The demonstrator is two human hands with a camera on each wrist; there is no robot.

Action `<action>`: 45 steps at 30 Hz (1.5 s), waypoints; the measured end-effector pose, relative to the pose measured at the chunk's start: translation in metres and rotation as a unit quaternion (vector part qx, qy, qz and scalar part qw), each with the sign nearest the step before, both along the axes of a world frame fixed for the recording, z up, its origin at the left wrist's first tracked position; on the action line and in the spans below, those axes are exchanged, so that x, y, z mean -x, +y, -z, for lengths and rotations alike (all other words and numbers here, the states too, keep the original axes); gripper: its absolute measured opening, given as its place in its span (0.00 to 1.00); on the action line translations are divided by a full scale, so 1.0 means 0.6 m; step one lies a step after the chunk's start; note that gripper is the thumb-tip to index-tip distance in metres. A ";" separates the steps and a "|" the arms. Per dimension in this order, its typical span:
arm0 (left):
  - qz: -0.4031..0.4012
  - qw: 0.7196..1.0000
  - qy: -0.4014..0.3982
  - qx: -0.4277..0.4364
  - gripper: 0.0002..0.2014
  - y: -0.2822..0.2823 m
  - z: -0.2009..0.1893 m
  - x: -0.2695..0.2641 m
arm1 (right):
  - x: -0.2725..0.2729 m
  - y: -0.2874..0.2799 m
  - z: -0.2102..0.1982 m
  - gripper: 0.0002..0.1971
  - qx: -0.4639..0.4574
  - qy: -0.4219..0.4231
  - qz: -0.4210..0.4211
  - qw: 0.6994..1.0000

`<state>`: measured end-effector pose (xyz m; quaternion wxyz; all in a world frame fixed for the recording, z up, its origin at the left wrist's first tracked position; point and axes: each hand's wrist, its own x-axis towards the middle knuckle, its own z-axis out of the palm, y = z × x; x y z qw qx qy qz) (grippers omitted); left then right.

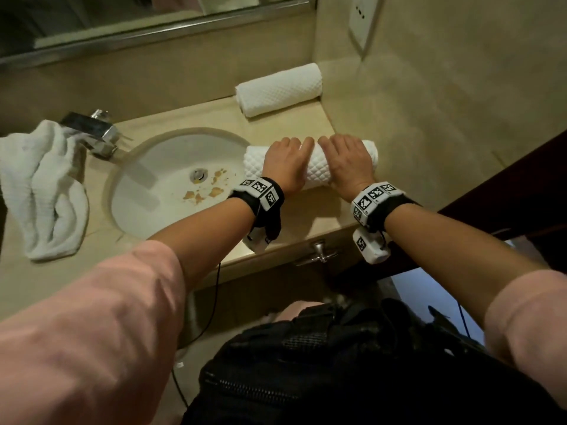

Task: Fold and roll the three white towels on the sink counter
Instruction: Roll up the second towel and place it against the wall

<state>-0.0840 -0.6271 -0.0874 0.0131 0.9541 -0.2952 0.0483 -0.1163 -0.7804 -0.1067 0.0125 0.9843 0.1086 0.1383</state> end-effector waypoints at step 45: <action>-0.124 0.959 0.238 -0.087 0.42 0.057 0.144 0.091 | -0.020 0.056 0.068 0.49 0.164 0.407 -0.066 0.896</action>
